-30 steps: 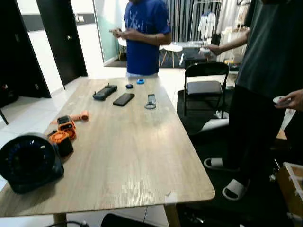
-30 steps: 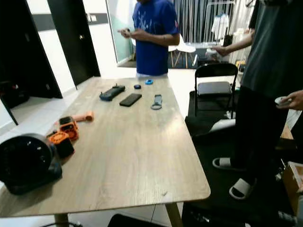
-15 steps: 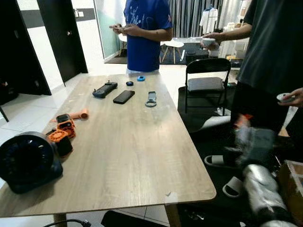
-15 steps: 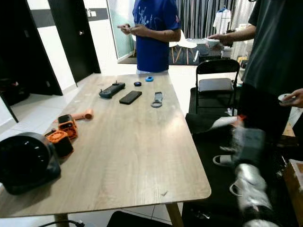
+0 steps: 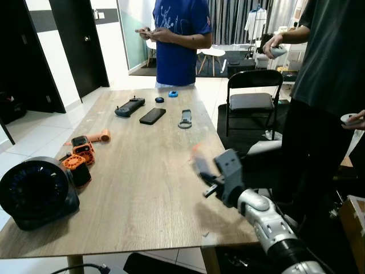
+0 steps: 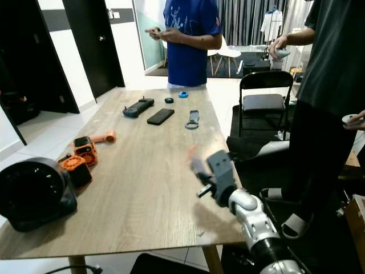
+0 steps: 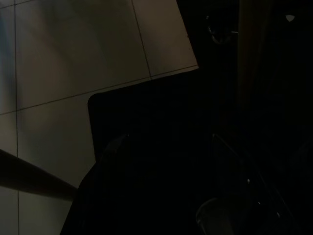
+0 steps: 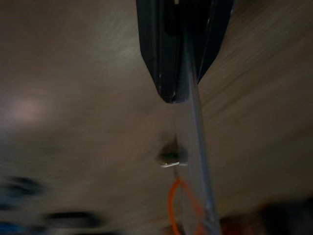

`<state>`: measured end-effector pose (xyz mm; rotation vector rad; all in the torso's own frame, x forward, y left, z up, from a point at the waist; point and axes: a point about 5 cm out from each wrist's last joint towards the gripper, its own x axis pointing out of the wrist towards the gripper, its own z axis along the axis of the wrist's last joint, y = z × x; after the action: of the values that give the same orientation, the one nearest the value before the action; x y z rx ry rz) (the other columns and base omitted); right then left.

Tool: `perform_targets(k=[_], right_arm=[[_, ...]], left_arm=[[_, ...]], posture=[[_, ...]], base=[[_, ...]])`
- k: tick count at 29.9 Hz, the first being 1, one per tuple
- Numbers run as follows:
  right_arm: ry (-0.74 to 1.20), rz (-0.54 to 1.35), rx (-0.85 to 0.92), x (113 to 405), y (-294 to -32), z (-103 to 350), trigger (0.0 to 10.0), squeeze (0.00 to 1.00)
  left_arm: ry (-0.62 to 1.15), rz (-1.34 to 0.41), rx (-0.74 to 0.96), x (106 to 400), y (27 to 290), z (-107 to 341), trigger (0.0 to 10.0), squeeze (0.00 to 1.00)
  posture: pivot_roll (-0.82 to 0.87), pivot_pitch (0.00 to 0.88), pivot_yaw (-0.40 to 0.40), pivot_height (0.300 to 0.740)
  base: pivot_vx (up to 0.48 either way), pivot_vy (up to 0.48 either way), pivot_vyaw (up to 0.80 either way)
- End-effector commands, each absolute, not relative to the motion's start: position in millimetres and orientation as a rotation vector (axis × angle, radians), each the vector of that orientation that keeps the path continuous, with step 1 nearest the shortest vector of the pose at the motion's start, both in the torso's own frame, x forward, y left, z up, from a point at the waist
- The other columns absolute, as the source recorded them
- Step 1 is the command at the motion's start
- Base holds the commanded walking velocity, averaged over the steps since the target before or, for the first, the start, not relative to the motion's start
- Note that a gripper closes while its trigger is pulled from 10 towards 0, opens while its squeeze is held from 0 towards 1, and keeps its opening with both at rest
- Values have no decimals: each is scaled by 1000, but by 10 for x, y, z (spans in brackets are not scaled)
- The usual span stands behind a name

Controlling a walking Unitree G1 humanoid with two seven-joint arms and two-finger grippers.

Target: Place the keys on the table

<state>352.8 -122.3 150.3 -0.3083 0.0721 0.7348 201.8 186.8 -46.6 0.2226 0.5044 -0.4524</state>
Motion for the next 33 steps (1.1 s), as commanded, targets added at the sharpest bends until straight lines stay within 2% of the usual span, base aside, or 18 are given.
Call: perform_targets(k=[1,7,11,16,27,28,33], right_arm=[[117,795,-381,3464,-1203,1447,10000,0],[175,753,-442,3449,-1366,1409,10000,0],[242,658,-516,3470,-1586,1354,10000,0],[271,580,-574,3503,-1703,1344,10000,0],[178,497,-539,3703,-1595,1487,10000,0],[187,516,-537,3766,-1488,1481,10000,0],[209,589,-534,3794,-1306,1460,10000,0]], left_arm=[[522,-439,208,1963,1880,-502,10000,0],[522,-442,202,1959,1874,-504,10000,0],[523,-449,202,1962,1863,-505,10000,0],[522,-455,202,1977,1848,-500,10000,0],[520,-456,195,2007,1834,-489,10000,0],[512,-453,186,2019,1824,-480,10000,0],[494,-445,174,2034,1809,-463,10000,0]], posture=[[30,46,45,740],[26,44,46,740],[15,43,49,740],[10,41,54,740],[5,51,59,740],[11,61,53,740],[19,66,41,740]], base=[[0,0,0],[0,0,0],[0,0,0],[0,0,0],[0,0,0],[0,0,0],[0,0,0]])
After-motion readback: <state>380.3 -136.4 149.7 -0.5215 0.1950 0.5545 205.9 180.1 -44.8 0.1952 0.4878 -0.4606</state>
